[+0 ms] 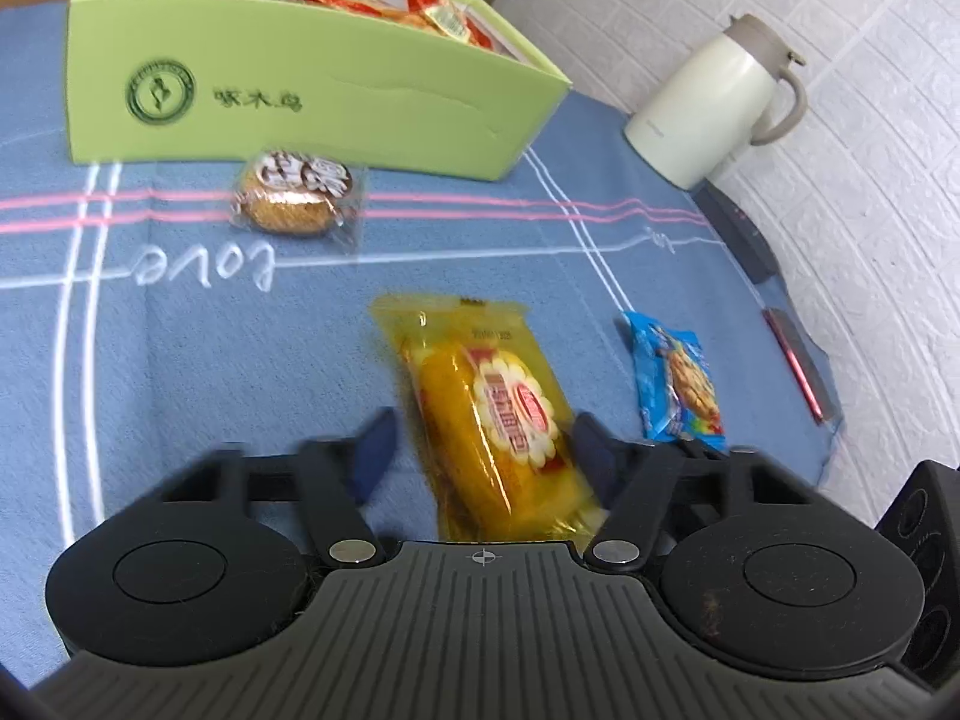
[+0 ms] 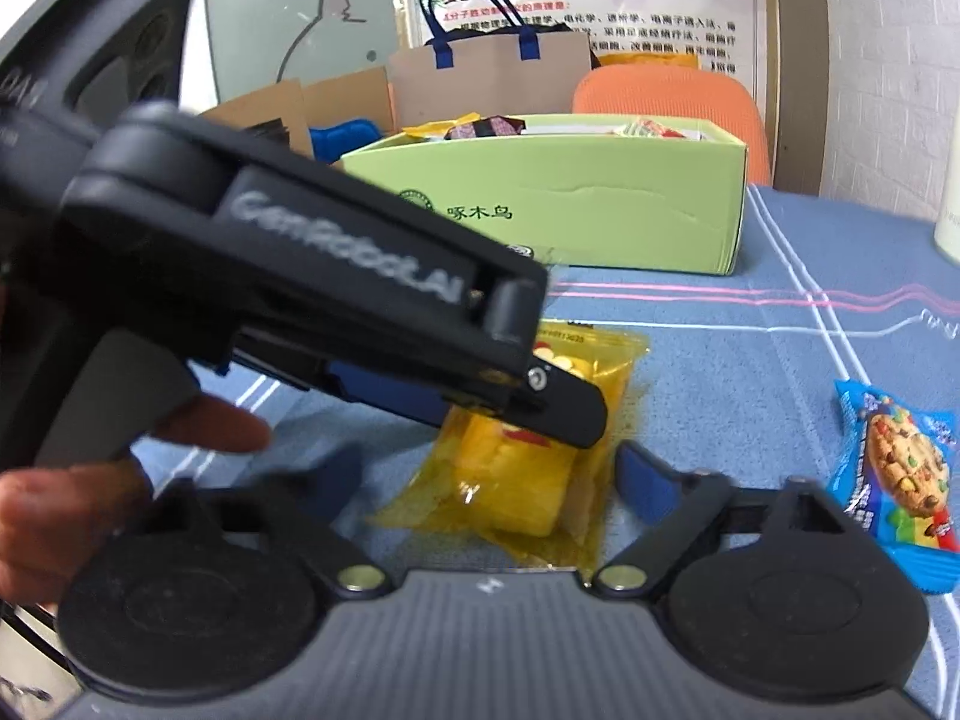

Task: Organize snacks
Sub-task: 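Carry the yellow bread pack with the left gripper and release it into the box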

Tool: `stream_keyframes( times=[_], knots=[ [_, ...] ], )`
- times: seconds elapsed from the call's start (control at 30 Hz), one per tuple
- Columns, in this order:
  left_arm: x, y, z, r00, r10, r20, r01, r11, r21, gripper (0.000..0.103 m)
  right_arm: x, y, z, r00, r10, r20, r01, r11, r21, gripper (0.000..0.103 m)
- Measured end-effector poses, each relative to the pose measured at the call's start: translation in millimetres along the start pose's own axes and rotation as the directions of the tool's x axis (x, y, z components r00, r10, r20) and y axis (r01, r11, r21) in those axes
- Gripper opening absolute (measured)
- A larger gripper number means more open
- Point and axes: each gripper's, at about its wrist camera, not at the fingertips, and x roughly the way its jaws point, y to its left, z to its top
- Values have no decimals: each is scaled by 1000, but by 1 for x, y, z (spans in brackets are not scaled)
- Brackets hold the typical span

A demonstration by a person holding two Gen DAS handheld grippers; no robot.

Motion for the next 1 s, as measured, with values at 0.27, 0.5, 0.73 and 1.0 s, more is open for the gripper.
stream_keyframes(
  times=[0.27, 0.5, 0.73, 1.0],
  knots=[
    [-44, -15, 51, 989, -65, 130, 65, 998, 4, 23, -15, -8, 71, 992, 14, 122, -8, 999, -50, 69],
    [-60, -15, 163, 965, 8, 262, -24, 998, 59, 23, 46, -34, 177, 980, 47, 192, -28, 995, -101, 70],
    [-4, 34, 227, 971, 141, 193, -141, 990, -14, 23, 149, -64, 217, 994, 109, 30, -107, 992, -61, 70],
    [7, 59, 216, 968, 123, 218, -116, 992, -47, 50, 152, -71, 204, 995, 83, 52, -78, 993, -85, 94]
  ],
)
